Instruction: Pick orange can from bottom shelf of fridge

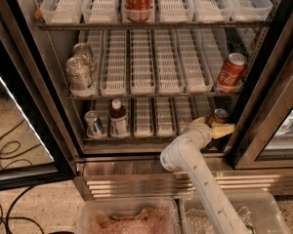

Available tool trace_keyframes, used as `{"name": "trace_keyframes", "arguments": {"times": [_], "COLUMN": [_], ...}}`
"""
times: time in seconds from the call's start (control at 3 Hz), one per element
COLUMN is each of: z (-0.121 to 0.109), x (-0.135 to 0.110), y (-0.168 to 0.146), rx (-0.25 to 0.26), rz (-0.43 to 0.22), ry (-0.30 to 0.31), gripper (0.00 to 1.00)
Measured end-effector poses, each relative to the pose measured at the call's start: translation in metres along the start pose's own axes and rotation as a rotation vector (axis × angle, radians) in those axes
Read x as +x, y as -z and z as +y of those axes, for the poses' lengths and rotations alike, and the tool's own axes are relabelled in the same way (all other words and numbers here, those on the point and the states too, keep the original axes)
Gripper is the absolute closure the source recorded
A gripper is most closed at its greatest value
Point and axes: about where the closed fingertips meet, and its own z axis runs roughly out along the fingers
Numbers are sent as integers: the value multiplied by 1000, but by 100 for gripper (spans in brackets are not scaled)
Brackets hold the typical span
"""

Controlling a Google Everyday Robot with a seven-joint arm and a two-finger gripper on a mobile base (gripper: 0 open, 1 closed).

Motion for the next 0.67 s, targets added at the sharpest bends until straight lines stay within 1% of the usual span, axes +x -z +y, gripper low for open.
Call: {"name": "trace_keyframes", "arguments": {"times": [0.33, 0.67], "z": [-1, 0], "x": [1, -4], "y": [2, 5], "rx": [0, 6], "rz": [0, -14], "ry": [0, 2], "gripper": [56, 56]}}
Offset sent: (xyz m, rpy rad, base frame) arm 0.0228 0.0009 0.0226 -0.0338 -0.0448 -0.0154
